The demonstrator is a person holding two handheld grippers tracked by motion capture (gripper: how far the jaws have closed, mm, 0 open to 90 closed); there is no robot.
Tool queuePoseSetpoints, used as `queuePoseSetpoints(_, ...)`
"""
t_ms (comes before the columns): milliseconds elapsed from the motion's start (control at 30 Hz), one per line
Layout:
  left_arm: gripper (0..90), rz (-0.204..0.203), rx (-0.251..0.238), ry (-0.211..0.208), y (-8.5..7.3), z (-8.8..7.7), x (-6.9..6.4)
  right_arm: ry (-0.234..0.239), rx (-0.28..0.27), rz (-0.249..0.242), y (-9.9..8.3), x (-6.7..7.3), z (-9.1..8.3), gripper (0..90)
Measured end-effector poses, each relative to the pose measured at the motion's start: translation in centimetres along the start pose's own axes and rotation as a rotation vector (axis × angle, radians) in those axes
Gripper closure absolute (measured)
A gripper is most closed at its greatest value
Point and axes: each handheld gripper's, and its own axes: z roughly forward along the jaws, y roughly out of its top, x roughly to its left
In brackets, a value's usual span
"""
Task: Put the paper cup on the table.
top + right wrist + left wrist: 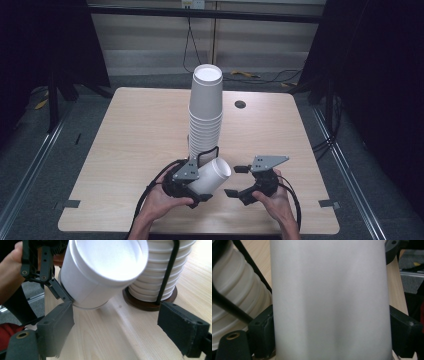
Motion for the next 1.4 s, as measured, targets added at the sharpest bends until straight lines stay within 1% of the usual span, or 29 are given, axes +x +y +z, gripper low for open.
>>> queuePoseSetpoints(33, 13.1, 0.001, 0.003, -0.006, 0.0, 0.0, 0.0, -0.005, 0.004, -0.007, 0.1, 0.0, 0.0, 13.7)
queuePoseSetpoints(100, 13.0, 0.01, 0.022, 0.001, 0.1, 0.0, -0.1, -0.019, 0.017, -0.018, 0.1, 0.1, 0.0, 13.8)
queuePoseSetpoints(133, 13.1, 0.018, 0.035, -0.008, 0.2, 0.1, -0.1, -0.016, 0.025, -0.02, 0.2, 0.2, 0.0, 13.8)
queuePoseSetpoints(233, 13.1, 0.028, 0.058, -0.008, 0.4, 0.2, -0.1, -0.021, 0.064, -0.039, 0.4, 0.3, 0.1, 13.9)
queuePoseSetpoints(267, 13.1, 0.036, 0.061, -0.003, 0.4, 0.2, -0.1, -0.022, 0.072, -0.046, 0.5, 0.3, 0.1, 13.9)
queuePoseSetpoints(333, 13.1, 0.043, 0.075, -0.013, 0.5, 0.3, -0.1, -0.021, 0.079, -0.05, 0.7, 0.3, 0.2, 15.2)
queuePoseSetpoints(367, 13.1, 0.044, 0.094, 0.0, 0.6, 0.2, -0.2, -0.02, 0.091, -0.062, 0.9, 0.2, 0.3, 16.0)
queuePoseSetpoints(400, 13.1, 0.049, 0.099, 0.006, 0.6, 0.2, -0.1, -0.017, 0.107, -0.073, 1.1, 0.2, 0.4, 15.8)
queuePoseSetpoints(433, 13.2, 0.05, 0.105, 0.005, 0.6, 0.2, -0.1, -0.02, 0.119, -0.08, 1.2, 0.1, 0.5, 15.8)
queuePoseSetpoints(467, 13.2, 0.062, 0.114, 0.005, 0.6, 0.1, -0.1, -0.018, 0.125, -0.082, 1.3, 0.0, 0.6, 15.8)
queuePoseSetpoints(500, 13.2, 0.048, 0.114, 0.009, 0.5, 0.1, -0.1, -0.018, 0.131, -0.088, 1.4, 0.0, 0.6, 15.8)
queuePoseSetpoints(567, 13.2, 0.063, 0.142, 0.02, 0.5, 0.2, 0.0, -0.005, 0.141, -0.102, 1.7, 0.0, 0.7, 15.8)
queuePoseSetpoints(633, 13.2, 0.078, 0.192, 0.036, 0.7, 0.4, 0.0, -0.002, 0.167, -0.111, 1.9, 0.1, 0.8, 15.5)
queuePoseSetpoints(667, 13.2, 0.084, 0.204, 0.038, 0.8, 0.4, 0.0, -0.002, 0.173, -0.117, 2.0, 0.1, 0.9, 15.2)
queuePoseSetpoints(700, 13.2, 0.098, 0.214, 0.043, 0.9, 0.5, 0.0, 0.005, 0.19, -0.115, 2.1, 0.0, 0.9, 15.4)
queuePoseSetpoints(767, 13.3, 0.096, 0.216, 0.042, 1.1, 0.6, -0.1, 0.008, 0.203, -0.111, 2.1, -0.2, 1.0, 15.5)
queuePoseSetpoints(833, 13.3, 0.105, 0.22, 0.044, 1.3, 0.7, -0.1, 0.019, 0.222, -0.106, 2.1, -0.4, 1.1, 15.6)
queuePoseSetpoints(867, 13.3, 0.105, 0.232, 0.046, 1.4, 0.8, -0.1, 0.006, 0.234, -0.11, 2.1, -0.4, 1.2, 15.5)
queuePoseSetpoints(933, 13.3, 0.108, 0.262, 0.038, 1.5, 0.9, -0.2, 0.013, 0.264, -0.107, 2.1, -0.4, 1.4, 15.6)
queuePoseSetpoints(967, 13.3, 0.112, 0.269, 0.034, 1.5, 1.0, -0.2, 0.016, 0.269, -0.1, 2.1, -0.5, 1.5, 15.6)
queuePoseSetpoints(1000, 13.3, 0.113, 0.266, 0.035, 1.4, 1.2, -0.3, 0.034, 0.269, -0.09, 2.1, -0.6, 1.5, 15.6)
queuePoseSetpoints(1033, 13.3, 0.114, 0.276, 0.038, 1.5, 1.2, -0.3, 0.066, 0.284, -0.075, 2.1, -0.7, 1.6, 15.8)
queuePoseSetpoints(1067, 13.3, 0.122, 0.283, 0.039, 1.5, 1.3, -0.3, 0.086, 0.294, -0.066, 2.1, -0.8, 1.7, 16.6)
queuePoseSetpoints(1100, 13.4, 0.122, 0.285, 0.033, 1.6, 1.3, -0.3, 0.079, 0.296, -0.07, 2.1, -0.8, 1.8, 16.7)
queuePoseSetpoints(1167, 13.4, 0.132, 0.291, 0.024, 1.8, 1.4, -0.4, 0.069, 0.32, -0.077, 2.2, -0.9, 1.9, 16.5)
queuePoseSetpoints(1200, 13.4, 0.133, 0.301, 0.027, 1.8, 1.4, -0.5, 0.076, 0.325, -0.068, 2.2, -0.9, 2.0, 16.3)
queuePoseSetpoints(1333, 13.4, 0.146, 0.315, 0.017, 2.0, 1.8, -0.6, 0.095, 0.338, -0.065, 2.4, -0.9, 2.2, 15.7)
queuePoseSetpoints(1367, 13.4, 0.123, 0.299, 0.023, 1.9, 2.0, -0.8, 0.097, 0.339, -0.071, 2.4, -1.0, 2.2, 15.7)
queuePoseSetpoints(1400, 13.4, 0.131, 0.307, 0.018, 2.0, 2.1, -0.8, 0.098, 0.343, -0.069, 2.4, -1.0, 2.3, 15.7)
